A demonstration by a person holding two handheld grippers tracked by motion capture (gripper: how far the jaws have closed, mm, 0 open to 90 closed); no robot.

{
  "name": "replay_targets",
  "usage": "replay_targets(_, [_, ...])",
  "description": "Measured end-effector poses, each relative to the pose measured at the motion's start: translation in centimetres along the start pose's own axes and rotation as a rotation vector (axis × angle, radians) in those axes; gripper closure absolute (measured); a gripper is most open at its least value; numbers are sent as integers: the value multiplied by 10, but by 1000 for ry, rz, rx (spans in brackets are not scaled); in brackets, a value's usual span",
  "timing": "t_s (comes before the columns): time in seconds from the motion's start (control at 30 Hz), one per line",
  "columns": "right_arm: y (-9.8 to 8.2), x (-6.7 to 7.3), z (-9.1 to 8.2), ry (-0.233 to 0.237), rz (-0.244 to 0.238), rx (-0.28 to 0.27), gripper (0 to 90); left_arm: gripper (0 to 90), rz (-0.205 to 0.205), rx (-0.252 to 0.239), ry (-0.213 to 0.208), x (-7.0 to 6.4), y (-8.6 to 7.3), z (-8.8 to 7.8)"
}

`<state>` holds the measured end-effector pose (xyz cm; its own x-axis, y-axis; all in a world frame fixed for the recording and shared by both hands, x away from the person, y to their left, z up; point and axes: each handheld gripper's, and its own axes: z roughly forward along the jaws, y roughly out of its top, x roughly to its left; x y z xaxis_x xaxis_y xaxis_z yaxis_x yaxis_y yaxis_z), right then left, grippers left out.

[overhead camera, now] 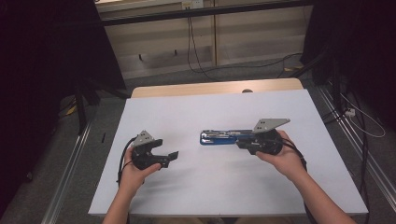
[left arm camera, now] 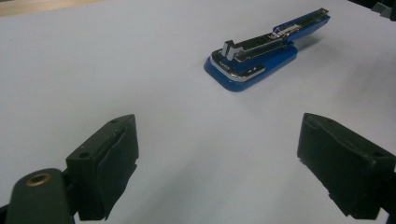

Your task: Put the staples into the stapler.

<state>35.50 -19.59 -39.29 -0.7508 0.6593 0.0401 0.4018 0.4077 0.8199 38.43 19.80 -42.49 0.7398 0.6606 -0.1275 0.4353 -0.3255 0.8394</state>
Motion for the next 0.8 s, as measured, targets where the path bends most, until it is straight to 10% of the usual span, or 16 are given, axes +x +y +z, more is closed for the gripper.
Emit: replay_targets(0.8, [32,-21,34,116,-59,-32,793,128,-10,-10,12,0,-2,-9])
